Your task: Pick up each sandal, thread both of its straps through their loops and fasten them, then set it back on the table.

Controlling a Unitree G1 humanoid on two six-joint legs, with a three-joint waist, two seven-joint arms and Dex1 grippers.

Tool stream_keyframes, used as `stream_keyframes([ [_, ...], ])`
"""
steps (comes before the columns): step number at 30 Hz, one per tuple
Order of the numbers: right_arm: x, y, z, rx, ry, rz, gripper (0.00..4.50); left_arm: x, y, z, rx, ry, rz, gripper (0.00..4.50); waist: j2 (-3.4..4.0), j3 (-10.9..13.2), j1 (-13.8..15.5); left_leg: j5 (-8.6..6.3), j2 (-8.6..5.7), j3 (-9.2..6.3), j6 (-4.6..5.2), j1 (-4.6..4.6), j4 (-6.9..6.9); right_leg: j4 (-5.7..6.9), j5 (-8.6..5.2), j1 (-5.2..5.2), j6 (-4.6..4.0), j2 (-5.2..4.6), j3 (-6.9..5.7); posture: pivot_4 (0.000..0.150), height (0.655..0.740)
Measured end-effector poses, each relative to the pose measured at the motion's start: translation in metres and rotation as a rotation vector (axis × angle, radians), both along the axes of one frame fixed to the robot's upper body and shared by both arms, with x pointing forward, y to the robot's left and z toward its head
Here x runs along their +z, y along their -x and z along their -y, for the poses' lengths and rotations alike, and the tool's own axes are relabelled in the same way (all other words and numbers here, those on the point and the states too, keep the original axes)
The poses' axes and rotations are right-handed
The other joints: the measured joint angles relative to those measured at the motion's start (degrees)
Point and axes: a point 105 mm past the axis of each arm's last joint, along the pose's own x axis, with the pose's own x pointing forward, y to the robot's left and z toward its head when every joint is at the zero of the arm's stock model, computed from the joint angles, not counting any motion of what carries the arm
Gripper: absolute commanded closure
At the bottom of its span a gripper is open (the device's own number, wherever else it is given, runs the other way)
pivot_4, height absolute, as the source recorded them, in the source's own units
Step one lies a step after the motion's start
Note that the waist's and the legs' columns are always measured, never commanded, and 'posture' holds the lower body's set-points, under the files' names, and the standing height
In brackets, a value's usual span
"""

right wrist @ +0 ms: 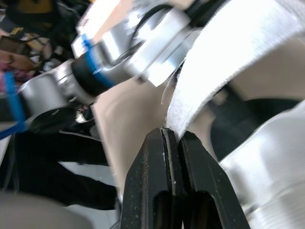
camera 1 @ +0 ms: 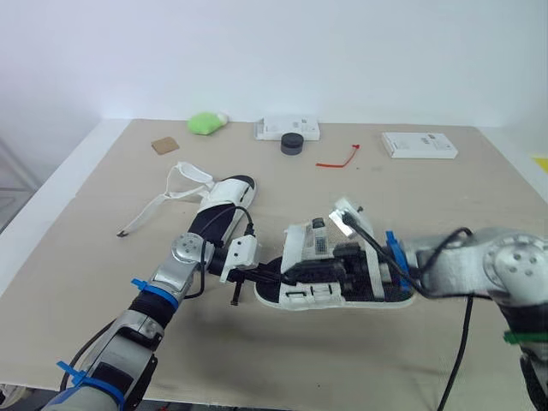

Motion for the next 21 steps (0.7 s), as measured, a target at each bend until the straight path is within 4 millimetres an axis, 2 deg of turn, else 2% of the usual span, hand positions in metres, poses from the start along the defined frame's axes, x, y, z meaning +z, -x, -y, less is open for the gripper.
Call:
stream_keyframes([
  [3,-0.006,-0.008,0.003,-0.007,0.040,-0.034,4.41,0.001,0.001,0.002,-0.009,0.005,0.001,4.50,0.01,-0.03,0.15,0.00,-0.13,-0.15,0.00,-0.19,-0.03,0.00,-0.06,-0.06,-0.06,-0.01,-0.02,0.150,0.7400],
  [6,-0.016,-0.007,0.006,0.014,0.080,-0.090,4.41,0.002,0.001,0.003,-0.012,0.007,0.004,4.50,0.09,-0.06,0.16,0.02,-0.34,-0.21,0.03,-0.30,-0.03,0.00,-0.05,-0.10,-0.05,-0.01,-0.02,0.150,0.7400],
  [11,-0.031,0.010,0.009,0.121,0.155,-0.172,4.41,0.001,0.000,0.003,0.007,0.013,0.004,4.50,0.10,-0.05,0.16,0.09,-0.34,-0.30,0.16,-0.31,-0.02,0.00,-0.02,-0.10,0.03,0.00,-0.10,0.150,0.7400],
  [14,-0.033,0.013,0.011,0.141,0.173,-0.182,4.41,0.000,0.001,0.003,0.014,0.016,0.006,4.50,0.11,-0.06,0.16,0.11,-0.34,-0.35,0.18,-0.31,-0.02,0.00,-0.01,-0.10,0.05,-0.01,-0.13,0.150,0.7400],
  [21,-0.038,0.002,0.010,0.136,0.195,-0.192,4.41,0.000,0.001,0.002,0.020,0.019,0.008,4.50,0.19,-0.09,0.15,0.12,-0.39,-0.36,0.20,-0.32,-0.02,0.01,0.00,-0.11,0.08,0.00,-0.14,0.150,0.7400],
])
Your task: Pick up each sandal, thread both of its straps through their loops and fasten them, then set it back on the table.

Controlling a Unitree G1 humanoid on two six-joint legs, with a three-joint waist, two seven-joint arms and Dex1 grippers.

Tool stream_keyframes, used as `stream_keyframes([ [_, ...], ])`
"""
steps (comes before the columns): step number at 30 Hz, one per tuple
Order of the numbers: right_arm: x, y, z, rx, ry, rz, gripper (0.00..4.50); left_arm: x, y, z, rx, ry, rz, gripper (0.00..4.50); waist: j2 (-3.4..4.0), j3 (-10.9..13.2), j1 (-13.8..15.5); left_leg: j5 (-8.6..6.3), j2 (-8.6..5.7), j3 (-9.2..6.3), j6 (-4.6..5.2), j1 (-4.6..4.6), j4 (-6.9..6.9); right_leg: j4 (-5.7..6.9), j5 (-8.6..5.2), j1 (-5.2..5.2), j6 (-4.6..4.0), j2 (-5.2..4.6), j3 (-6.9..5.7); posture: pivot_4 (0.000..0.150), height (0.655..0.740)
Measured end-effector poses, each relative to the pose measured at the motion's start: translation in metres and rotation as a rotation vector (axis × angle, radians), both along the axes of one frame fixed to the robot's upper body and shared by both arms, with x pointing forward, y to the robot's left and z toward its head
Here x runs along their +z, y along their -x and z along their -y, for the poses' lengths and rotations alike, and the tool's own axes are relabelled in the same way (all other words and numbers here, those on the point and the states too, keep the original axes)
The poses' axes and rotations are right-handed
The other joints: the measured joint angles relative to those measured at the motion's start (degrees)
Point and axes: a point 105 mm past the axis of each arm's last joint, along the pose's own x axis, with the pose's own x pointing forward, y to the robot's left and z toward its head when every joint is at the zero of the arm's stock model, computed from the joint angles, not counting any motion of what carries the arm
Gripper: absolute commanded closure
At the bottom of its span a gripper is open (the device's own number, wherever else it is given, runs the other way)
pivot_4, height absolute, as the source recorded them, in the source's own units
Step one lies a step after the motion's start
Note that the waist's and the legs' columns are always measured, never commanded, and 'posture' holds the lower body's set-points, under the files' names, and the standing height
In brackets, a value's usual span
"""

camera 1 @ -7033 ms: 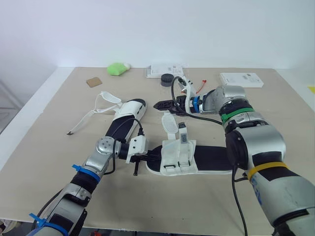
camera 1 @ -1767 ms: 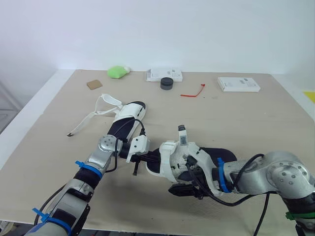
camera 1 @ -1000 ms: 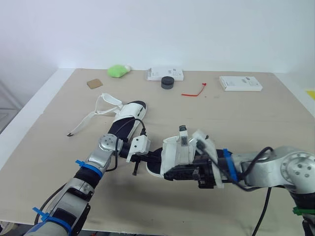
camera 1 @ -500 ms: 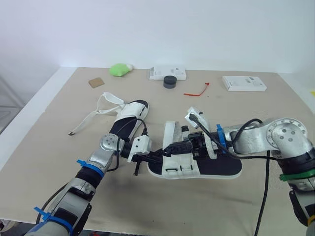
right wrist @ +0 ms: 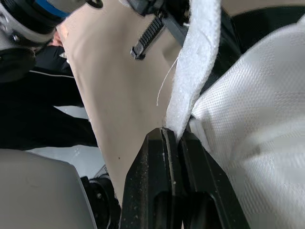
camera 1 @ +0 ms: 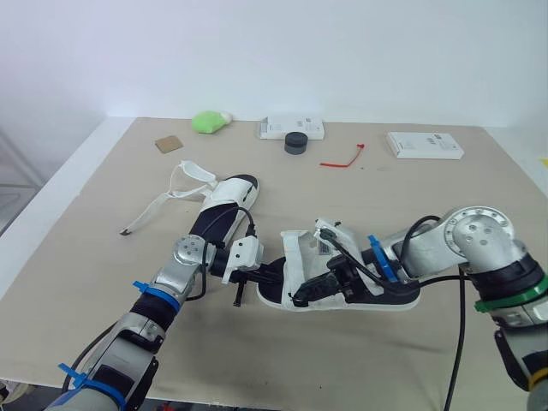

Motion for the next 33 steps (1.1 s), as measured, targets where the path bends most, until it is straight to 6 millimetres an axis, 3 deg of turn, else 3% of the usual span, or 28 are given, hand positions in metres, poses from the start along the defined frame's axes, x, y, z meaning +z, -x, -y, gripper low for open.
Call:
stream_keyframes([
  [4,0.013,-0.016,-0.001,-0.024,-0.013,0.035,4.41,0.000,0.000,0.000,0.005,0.002,0.002,4.50,0.07,-0.02,0.01,0.04,-0.03,-0.05,0.06,-0.02,0.00,0.01,0.04,-0.01,0.04,0.01,-0.01,0.150,0.7400],
  [7,0.012,-0.019,-0.001,-0.032,-0.008,0.029,4.41,0.000,0.000,0.000,0.004,0.003,0.003,4.50,0.07,-0.05,0.01,0.04,-0.05,-0.09,0.06,-0.04,0.00,0.01,0.03,0.00,0.04,0.01,-0.03,0.150,0.7400],
  [17,0.000,-0.013,0.004,-0.015,0.011,-0.010,4.41,0.000,0.000,0.000,0.008,0.005,0.004,4.50,0.08,-0.06,0.00,0.06,-0.11,-0.16,0.10,-0.05,0.00,0.01,0.07,0.02,0.11,0.01,-0.06,0.150,0.7400],
  [33,0.002,-0.006,0.006,0.022,0.008,0.018,4.41,0.000,0.000,0.001,0.007,0.007,0.003,4.50,0.04,-0.04,0.00,0.06,-0.19,-0.27,0.10,-0.07,0.00,0.01,0.07,0.07,0.27,-0.02,-0.14,0.150,0.7400],
])
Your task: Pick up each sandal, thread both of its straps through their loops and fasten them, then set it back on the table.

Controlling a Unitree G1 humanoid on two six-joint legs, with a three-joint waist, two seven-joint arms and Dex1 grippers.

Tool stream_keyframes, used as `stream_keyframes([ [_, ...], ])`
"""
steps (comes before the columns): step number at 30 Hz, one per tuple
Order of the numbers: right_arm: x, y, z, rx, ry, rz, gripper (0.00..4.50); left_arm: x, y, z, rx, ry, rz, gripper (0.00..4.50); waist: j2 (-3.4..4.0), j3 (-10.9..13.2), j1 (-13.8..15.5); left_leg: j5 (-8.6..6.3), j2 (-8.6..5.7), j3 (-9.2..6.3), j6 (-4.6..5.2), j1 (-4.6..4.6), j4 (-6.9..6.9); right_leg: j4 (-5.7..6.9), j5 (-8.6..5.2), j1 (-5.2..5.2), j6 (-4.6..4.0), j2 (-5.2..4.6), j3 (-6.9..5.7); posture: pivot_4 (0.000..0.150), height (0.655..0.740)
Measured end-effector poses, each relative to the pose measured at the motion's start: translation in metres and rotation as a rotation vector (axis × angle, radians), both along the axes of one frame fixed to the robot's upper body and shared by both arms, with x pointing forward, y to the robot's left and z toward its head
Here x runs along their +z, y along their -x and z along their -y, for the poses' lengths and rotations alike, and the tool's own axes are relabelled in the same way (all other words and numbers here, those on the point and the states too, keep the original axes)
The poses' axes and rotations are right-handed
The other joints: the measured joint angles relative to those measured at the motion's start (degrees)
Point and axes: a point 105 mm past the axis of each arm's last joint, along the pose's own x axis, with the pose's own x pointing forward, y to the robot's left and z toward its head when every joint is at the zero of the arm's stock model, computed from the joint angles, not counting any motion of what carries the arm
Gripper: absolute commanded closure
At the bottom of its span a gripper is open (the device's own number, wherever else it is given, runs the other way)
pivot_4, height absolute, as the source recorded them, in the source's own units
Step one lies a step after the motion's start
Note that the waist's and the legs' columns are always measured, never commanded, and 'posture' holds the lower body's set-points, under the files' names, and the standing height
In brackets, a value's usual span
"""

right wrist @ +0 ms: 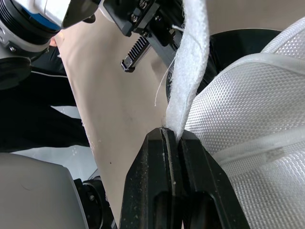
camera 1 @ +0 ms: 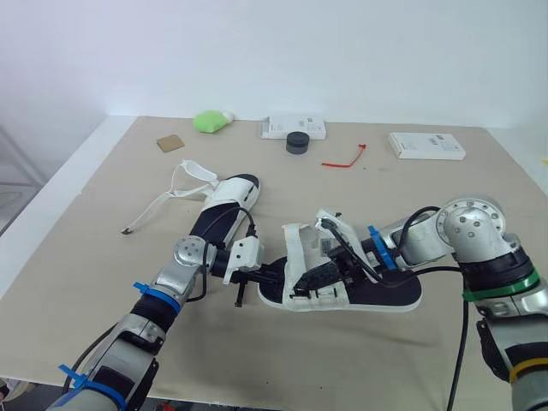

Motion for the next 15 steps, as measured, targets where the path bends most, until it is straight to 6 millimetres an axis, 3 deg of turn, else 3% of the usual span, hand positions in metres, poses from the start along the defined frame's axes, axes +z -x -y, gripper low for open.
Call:
stream_keyframes([
  [15,-0.0041,0.0037,-0.0087,0.030,-0.002,0.033,4.41,-0.0009,0.0003,-0.0002,0.003,0.000,-0.004,4.50,-0.03,-0.09,-0.01,0.00,0.00,-0.08,0.00,0.02,0.00,0.00,-0.02,0.05,0.01,0.00,-0.09,0.150,0.7400],
])
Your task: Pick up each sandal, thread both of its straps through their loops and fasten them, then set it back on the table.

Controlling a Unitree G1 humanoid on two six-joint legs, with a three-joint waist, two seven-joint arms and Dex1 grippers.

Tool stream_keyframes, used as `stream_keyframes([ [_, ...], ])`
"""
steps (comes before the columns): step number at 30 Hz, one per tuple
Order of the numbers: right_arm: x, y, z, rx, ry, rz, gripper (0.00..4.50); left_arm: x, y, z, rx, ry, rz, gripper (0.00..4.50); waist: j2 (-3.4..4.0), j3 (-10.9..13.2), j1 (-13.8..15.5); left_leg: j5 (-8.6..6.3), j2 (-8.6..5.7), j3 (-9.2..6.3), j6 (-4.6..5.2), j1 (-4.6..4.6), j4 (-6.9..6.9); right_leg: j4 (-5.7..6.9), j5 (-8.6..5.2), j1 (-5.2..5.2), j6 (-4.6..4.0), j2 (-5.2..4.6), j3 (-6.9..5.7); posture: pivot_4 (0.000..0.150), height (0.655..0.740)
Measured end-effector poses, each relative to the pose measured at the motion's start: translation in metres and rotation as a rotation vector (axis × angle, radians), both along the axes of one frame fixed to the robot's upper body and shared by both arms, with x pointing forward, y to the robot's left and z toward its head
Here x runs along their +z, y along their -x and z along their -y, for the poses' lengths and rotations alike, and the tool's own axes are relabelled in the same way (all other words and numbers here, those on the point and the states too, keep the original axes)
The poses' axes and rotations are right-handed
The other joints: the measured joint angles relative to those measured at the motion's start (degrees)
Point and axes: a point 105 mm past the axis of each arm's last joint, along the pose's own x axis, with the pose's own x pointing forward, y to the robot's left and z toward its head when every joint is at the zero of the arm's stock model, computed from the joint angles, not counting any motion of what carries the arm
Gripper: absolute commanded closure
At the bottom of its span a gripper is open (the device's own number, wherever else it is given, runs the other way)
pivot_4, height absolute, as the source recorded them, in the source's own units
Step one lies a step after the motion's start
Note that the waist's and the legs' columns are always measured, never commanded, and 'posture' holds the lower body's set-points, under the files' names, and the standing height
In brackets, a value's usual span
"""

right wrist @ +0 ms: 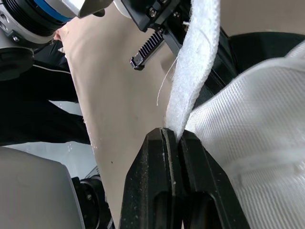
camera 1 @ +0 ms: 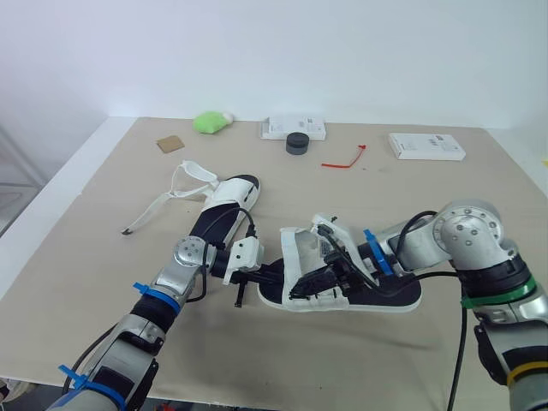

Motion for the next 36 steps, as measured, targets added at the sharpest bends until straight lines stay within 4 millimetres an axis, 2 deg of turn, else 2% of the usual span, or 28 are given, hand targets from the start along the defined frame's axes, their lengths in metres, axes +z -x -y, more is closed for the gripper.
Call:
stream_keyframes([
  [19,-0.004,-0.005,0.003,0.026,0.084,0.094,4.41,-0.003,0.001,0.001,0.010,0.007,-0.012,4.50,-0.11,-0.46,0.00,-0.02,-0.14,-0.05,-0.03,0.02,0.00,0.00,-0.13,0.06,0.01,-0.16,-0.06,0.150,0.7400],
  [24,-0.004,-0.009,0.006,0.004,0.056,0.031,4.41,-0.003,0.001,0.002,0.008,0.009,-0.013,4.50,-0.11,-0.46,0.00,-0.02,-0.29,-0.06,-0.03,0.01,-0.02,0.00,-0.13,0.07,0.09,-0.30,-0.07,0.150,0.7400],
  [36,-0.005,0.008,0.006,0.068,0.015,-0.109,4.41,-0.003,0.002,0.003,0.004,0.012,-0.014,4.50,-0.16,-0.41,0.01,-0.02,-0.40,-0.15,-0.03,0.00,-0.04,-0.01,-0.14,0.12,0.23,-0.43,-0.17,0.150,0.7400],
])
